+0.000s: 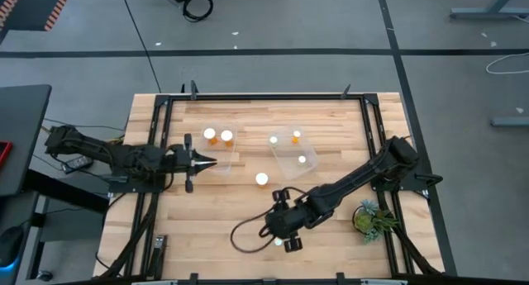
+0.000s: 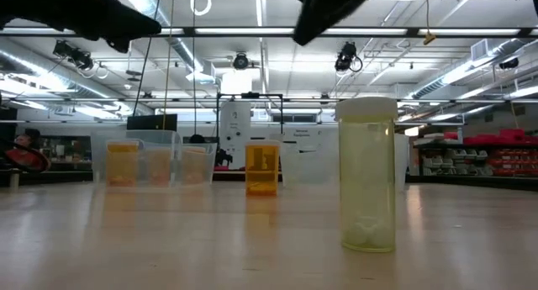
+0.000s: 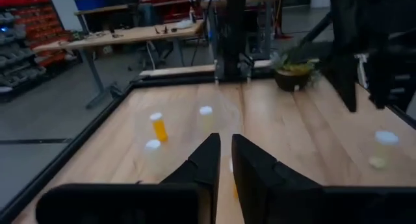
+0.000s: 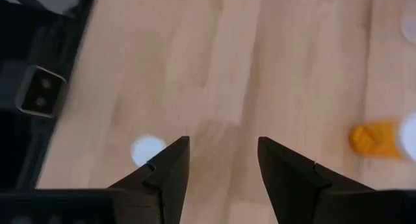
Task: Pick and place medicine bottles into bin by pill shape (circle, oval)
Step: Put the small yellow pill bottle into the right transparent bin
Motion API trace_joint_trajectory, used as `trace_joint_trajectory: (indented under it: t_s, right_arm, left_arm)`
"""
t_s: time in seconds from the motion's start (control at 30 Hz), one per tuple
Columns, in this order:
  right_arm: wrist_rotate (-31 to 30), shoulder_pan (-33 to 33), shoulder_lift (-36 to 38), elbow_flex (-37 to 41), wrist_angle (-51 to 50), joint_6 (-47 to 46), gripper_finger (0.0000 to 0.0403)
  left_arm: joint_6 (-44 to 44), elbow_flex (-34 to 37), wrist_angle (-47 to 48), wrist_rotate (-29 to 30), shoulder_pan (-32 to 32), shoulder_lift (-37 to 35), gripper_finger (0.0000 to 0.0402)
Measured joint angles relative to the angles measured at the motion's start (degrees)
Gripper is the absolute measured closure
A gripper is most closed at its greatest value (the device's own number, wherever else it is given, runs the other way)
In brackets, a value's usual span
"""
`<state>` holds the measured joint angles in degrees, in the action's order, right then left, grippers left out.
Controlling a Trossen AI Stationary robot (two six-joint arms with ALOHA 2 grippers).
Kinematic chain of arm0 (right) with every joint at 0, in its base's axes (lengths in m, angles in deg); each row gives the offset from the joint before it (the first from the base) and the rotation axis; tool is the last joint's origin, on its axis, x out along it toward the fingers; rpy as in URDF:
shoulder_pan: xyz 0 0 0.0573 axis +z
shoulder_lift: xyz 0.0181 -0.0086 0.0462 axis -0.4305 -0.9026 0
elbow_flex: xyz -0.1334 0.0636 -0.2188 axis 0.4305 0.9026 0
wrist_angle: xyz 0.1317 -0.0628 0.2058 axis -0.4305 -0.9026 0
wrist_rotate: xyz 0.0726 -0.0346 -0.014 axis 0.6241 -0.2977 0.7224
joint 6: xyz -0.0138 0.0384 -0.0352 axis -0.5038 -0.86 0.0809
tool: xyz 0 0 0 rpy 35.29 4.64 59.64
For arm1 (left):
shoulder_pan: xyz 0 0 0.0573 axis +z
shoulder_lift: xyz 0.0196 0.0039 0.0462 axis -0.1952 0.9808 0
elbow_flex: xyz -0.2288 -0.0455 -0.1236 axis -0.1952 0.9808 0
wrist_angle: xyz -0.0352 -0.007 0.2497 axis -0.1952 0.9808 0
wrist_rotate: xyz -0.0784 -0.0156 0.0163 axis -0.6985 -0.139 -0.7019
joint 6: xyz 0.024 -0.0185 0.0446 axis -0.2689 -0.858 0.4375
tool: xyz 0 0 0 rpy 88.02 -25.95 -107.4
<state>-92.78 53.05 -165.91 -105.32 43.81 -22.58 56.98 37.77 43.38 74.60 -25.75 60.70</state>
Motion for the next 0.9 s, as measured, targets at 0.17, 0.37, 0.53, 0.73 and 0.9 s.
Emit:
trace_joint_trajectory:
  t_s: [0.17,0.37,0.53,0.73,0.9]
  right_arm:
    - [-0.04,1.23,-4.74,-6.19,0.07,1.46,0.0214]
    - [0.05,2.83,-10.98,-12.98,-3.39,1.68,0.0214]
    - [0.11,4.29,-14.19,-15.06,-3.5,1.27,0.0214]
    - [0.07,5.84,-15.71,-15.06,-5.93,-0.61,0.0214]
    - [-1.45,6.61,-16.21,-15.06,-8.44,-0.55,0.0214]
  left_arm:
    - [-1.05,3.33,-0.01,-0.07,-1.68,-5.47,0.0354]
    - [-2.19,6.77,-0.05,-0.04,-4.59,-11.83,0.0356]
    - [-3.54,9.85,0.34,-0.05,-6.88,-16.0,0.0354]
    - [-4.54,11.44,0.31,0.56,-9.16,-18.57,0.0357]
    - [-4.46,11.69,1.49,2.62,-10.95,-19.49,0.0358]
